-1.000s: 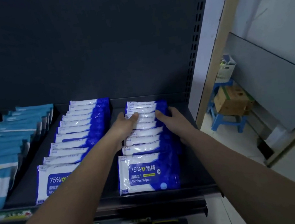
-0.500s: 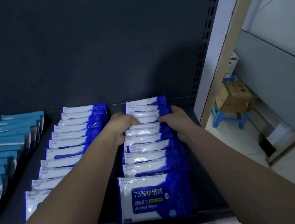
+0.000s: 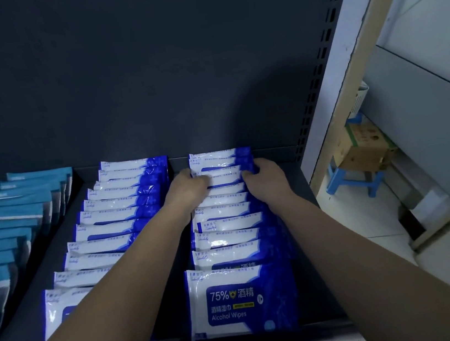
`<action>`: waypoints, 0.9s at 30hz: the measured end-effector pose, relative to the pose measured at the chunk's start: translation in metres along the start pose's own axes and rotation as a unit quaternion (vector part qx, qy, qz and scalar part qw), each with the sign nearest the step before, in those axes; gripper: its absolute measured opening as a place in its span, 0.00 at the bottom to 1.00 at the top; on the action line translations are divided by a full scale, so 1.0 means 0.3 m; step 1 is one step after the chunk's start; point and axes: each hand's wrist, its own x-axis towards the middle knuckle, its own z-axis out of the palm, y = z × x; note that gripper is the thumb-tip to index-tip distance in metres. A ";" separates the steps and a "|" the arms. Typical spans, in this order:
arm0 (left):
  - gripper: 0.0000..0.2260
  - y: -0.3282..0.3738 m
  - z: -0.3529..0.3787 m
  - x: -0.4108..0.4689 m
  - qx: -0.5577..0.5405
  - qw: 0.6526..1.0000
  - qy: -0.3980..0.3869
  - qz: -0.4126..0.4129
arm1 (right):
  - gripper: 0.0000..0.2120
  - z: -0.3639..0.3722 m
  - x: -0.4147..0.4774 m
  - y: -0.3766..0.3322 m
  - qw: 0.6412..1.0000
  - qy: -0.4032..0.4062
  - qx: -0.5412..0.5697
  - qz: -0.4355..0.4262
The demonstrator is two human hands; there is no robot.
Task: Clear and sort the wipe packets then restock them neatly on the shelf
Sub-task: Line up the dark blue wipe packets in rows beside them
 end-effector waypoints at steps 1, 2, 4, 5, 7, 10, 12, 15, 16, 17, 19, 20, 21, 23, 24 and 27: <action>0.06 0.000 -0.005 -0.001 -0.002 1.000 0.000 0.000 | 0.10 0.000 -0.006 -0.002 1.000 -0.018 0.023 -0.003; 0.06 0.001 -0.011 -0.003 -0.002 1.000 -0.002 0.003 | 0.11 -0.003 -0.015 -0.005 0.998 -0.035 0.055 0.000; 0.09 0.000 -0.022 -0.007 0.002 1.000 -0.004 0.007 | 0.14 -0.016 -0.035 -0.011 0.993 -0.057 0.101 0.009; 0.09 -0.002 -0.027 -0.010 0.002 1.000 -0.005 0.009 | 0.15 -0.023 -0.044 -0.011 0.992 -0.064 0.109 0.012; 0.12 -0.011 -0.036 -0.021 0.006 1.000 -0.021 0.007 | 0.20 -0.045 -0.070 -0.017 0.990 -0.087 0.114 0.018; 0.26 -0.025 -0.065 -0.051 0.043 0.995 -0.090 0.013 | 0.36 -0.102 -0.098 -0.026 0.981 -0.159 0.111 0.012; 0.29 -0.032 -0.071 -0.077 0.022 0.993 -0.112 0.014 | 0.38 -0.124 -0.114 -0.025 0.975 -0.191 0.116 0.015; 0.29 -0.052 -0.040 -0.107 -0.089 0.990 -0.107 -0.025 | 0.33 -0.074 -0.142 -0.001 0.970 -0.162 0.174 0.055; 0.33 -0.058 -0.025 -0.121 -0.123 0.987 -0.098 -0.045 | 0.30 -0.046 -0.156 0.007 0.974 -0.142 0.171 0.054; 0.35 -0.065 -0.018 -0.128 -0.146 0.984 -0.087 -0.055 | 0.28 -0.024 -0.170 0.014 0.978 -0.122 0.165 0.042; 0.31 -0.074 -0.023 -0.137 -0.202 0.976 -0.066 -0.038 | 0.27 -0.002 -0.186 0.020 0.978 -0.094 0.185 0.025; 0.26 -0.076 -0.029 -0.137 -0.224 0.972 -0.063 -0.027 | 0.27 -0.005 -0.184 0.022 0.975 -0.089 0.201 0.029; 0.24 -0.079 -0.038 -0.139 -0.225 0.972 -0.061 -0.017 | 0.28 -0.010 -0.180 0.025 0.973 -0.088 0.210 0.026; 0.22 -0.078 -0.049 -0.160 -0.187 0.980 -0.063 -0.004 | 0.28 -0.021 -0.180 0.029 0.977 -0.094 0.192 0.008; 0.19 -0.070 -0.052 -0.182 -0.155 0.985 -0.068 0.004 | 0.30 -0.024 -0.182 0.032 0.981 -0.100 0.165 -0.005; 0.26 -0.053 -0.062 -0.256 -0.034 0.989 -0.138 0.032 | 0.42 -0.054 -0.205 0.027 0.983 -0.181 0.023 -0.035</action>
